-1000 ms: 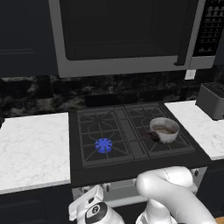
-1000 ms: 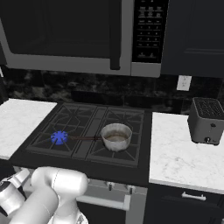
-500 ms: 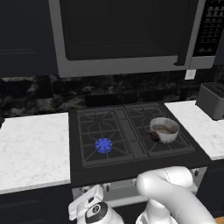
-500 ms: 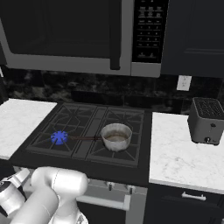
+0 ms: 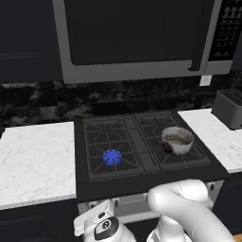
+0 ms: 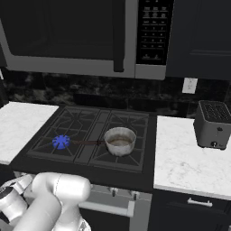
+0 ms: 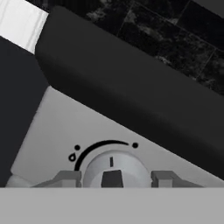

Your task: Turn off the front left burner of the stove.

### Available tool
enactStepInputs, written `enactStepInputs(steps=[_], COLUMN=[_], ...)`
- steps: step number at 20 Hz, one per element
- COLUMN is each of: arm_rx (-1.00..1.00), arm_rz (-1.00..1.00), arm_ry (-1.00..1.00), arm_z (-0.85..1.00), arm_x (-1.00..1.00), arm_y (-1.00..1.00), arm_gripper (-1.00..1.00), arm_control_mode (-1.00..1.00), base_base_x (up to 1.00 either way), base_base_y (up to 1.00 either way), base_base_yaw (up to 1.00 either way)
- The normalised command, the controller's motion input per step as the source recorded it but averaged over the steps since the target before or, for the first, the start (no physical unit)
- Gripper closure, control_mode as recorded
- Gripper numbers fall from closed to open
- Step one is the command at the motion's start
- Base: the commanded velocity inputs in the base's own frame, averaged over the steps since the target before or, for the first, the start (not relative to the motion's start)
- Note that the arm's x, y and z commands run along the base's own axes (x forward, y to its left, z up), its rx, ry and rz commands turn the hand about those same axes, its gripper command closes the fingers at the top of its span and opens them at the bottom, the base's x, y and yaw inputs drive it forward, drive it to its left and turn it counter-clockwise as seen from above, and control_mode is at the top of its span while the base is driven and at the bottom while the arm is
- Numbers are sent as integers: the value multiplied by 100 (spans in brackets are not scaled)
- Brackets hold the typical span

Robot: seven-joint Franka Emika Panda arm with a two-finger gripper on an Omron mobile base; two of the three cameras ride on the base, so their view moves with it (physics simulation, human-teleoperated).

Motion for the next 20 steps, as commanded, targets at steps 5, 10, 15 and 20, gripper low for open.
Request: enactStepInputs(steps=[5,10,15,20], arm_rx=[46,52,50,25], arm_rz=[-12,-18,-24,-18], arm_ry=[0,0,0,-1], arm_z=[23,26,26,16], arm_x=[-1,-1,-2,-1], arm_y=[-17,-20,-14,0], arm_gripper=[100,100,100,100], arm_control_mode=[-100,-100,-100,-100], base_base_x=[0,0,0,0], base_base_y=[0,0,0,0], base_base_yaw=[0,0,0,0])
